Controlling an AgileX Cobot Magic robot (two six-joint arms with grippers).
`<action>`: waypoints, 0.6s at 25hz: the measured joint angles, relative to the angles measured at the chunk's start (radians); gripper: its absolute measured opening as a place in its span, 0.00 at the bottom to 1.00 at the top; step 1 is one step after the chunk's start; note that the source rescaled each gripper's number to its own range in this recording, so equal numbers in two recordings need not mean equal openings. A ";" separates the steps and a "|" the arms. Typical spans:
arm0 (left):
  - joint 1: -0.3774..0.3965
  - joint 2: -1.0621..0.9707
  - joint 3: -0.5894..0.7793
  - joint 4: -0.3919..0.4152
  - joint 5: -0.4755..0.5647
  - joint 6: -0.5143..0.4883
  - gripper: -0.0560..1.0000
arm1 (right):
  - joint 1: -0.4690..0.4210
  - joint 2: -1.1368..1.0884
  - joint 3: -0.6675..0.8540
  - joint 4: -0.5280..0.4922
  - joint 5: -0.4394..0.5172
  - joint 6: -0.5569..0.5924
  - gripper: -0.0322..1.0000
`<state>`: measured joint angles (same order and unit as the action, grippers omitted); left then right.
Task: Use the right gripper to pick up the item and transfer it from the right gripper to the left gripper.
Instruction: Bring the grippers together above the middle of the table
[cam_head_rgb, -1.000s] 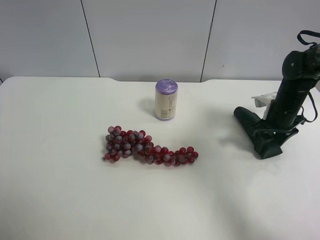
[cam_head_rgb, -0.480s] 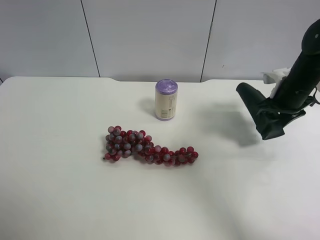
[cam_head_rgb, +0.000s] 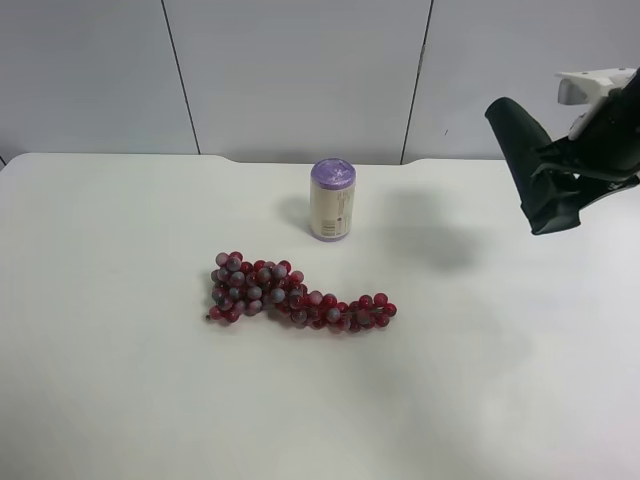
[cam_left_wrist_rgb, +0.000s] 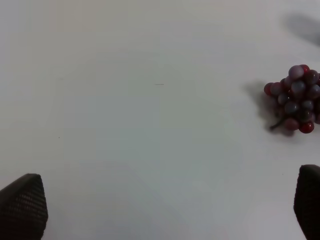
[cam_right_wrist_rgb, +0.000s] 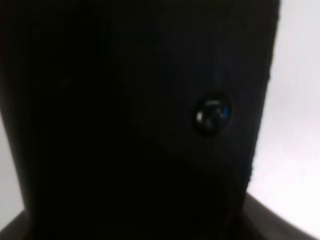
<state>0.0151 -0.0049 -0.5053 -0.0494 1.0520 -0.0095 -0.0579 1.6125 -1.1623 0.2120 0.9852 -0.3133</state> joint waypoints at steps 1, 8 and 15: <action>0.000 0.000 0.000 0.000 0.000 0.000 1.00 | 0.000 -0.015 0.000 0.006 0.001 -0.003 0.08; 0.000 0.000 0.000 0.000 0.000 0.000 1.00 | 0.106 -0.078 0.000 -0.007 0.026 -0.014 0.07; 0.000 0.000 0.000 0.000 0.000 0.000 1.00 | 0.272 -0.089 0.000 -0.066 0.035 -0.017 0.07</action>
<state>0.0151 -0.0049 -0.5053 -0.0494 1.0520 -0.0095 0.2139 1.5234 -1.1623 0.1458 1.0207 -0.3302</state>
